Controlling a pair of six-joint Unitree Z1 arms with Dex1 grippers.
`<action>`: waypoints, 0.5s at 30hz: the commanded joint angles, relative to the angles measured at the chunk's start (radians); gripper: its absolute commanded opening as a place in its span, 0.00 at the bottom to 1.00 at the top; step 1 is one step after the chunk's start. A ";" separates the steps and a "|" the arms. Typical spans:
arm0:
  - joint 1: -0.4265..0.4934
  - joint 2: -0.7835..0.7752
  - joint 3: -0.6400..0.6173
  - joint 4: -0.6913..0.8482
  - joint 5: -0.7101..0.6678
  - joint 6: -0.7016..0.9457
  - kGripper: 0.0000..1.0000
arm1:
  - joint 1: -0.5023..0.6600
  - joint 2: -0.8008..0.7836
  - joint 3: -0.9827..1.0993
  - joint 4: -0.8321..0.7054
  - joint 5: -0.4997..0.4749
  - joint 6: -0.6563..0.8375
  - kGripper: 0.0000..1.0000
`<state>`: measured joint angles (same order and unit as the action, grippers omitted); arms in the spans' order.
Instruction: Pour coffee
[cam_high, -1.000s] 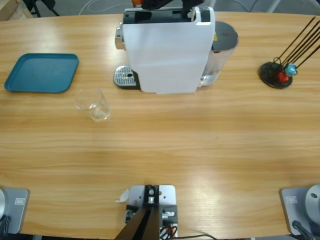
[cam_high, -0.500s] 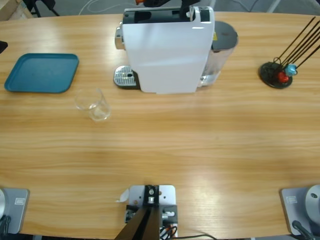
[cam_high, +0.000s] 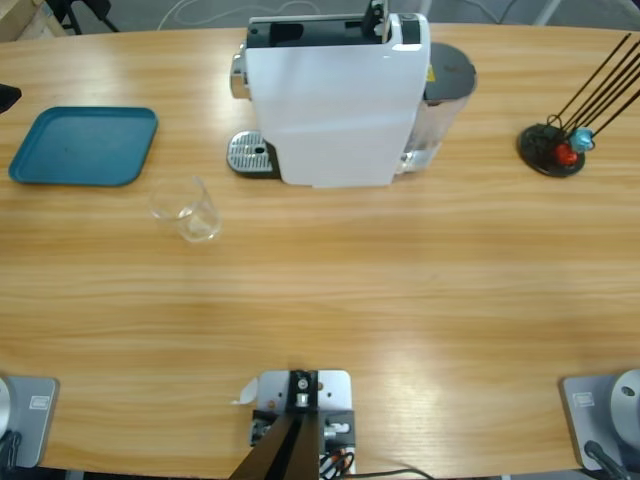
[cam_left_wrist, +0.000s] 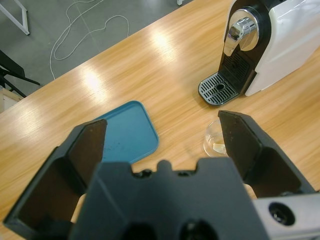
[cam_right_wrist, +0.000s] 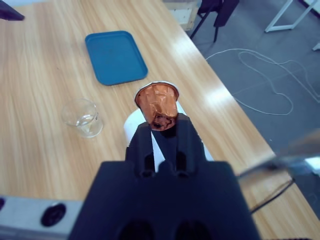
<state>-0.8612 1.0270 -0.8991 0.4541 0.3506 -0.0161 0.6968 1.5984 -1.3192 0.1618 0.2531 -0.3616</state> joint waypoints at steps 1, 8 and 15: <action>0.011 -0.004 0.040 0.000 -0.015 -0.007 0.95 | 0.078 -0.058 0.045 0.026 -0.030 -0.013 0.00; 0.011 -0.021 0.040 0.004 -0.016 -0.007 0.95 | 0.130 -0.008 -0.025 0.079 -0.030 -0.053 0.00; 0.011 -0.004 0.042 0.001 -0.016 -0.007 0.95 | 0.168 0.055 -0.063 0.065 -0.009 -0.043 0.00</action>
<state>-0.8611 1.0229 -0.8989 0.4541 0.3504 -0.0161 0.8251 1.5611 -1.3436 0.2268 0.2327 -0.4038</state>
